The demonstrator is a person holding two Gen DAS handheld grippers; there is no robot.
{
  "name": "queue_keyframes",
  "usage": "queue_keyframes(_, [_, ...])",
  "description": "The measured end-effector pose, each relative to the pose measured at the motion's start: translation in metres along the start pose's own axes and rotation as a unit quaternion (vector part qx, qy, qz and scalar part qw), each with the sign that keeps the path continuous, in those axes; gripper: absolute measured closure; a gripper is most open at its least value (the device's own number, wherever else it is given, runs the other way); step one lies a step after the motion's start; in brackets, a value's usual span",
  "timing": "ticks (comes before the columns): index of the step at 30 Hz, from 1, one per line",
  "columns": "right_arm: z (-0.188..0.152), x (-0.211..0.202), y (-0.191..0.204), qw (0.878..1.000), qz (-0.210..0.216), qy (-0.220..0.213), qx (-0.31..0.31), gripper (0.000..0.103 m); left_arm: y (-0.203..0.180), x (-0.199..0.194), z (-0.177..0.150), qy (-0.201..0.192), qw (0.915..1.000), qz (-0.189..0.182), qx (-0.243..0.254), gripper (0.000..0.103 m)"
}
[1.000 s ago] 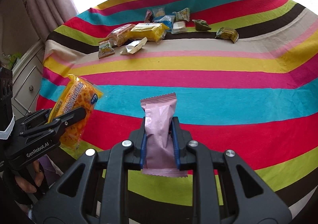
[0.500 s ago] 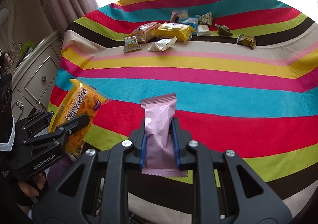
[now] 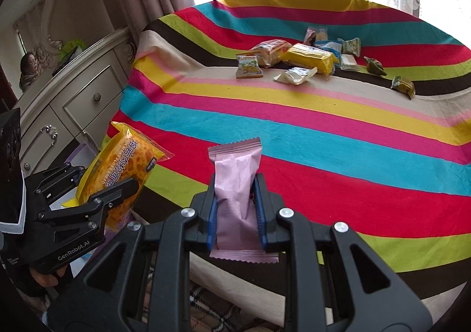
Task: Organize snacks
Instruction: 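Carry the bread roll and pink candy to the white box and release both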
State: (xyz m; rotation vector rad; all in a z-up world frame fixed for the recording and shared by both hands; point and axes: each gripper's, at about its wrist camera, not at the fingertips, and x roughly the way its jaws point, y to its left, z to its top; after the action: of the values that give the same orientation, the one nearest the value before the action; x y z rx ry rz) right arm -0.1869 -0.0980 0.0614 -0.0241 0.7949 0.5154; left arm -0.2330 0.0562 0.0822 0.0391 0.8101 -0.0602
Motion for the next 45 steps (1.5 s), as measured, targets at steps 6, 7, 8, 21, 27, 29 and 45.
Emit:
queue_keyframes(6, [0.003,0.005,0.031,0.999,0.017,0.009,-0.041,0.078,0.021,-0.013,-0.011,-0.005,0.9998,0.012,-0.018,0.063])
queue_keyframes(7, [0.003,0.006,0.037,0.999,0.020,0.011,-0.048,0.078,0.025,-0.015,-0.012,-0.005,0.9996,0.014,-0.022,0.063])
queue_keyframes(8, [0.004,0.007,0.042,0.998,0.023,0.012,-0.056,0.078,0.029,-0.016,-0.014,-0.006,0.9995,0.017,-0.026,0.063])
queue_keyframes(21, [0.011,0.023,0.113,0.987,0.059,0.029,-0.149,0.078,0.084,-0.031,-0.039,-0.002,0.9948,0.052,-0.087,0.063])
queue_keyframes(27, [0.007,0.036,0.152,0.977,0.076,0.047,-0.195,0.078,0.113,-0.031,-0.059,0.015,0.9903,0.074,-0.116,0.063])
queue_keyframes(29, [0.003,0.040,0.166,0.972,0.083,0.053,-0.211,0.078,0.123,-0.031,-0.067,0.021,0.9886,0.081,-0.125,0.063])
queue_keyframes(45, [-0.026,0.063,0.259,0.929,0.129,0.081,-0.336,0.078,0.185,-0.048,-0.114,0.034,0.9705,0.130,-0.200,0.063])
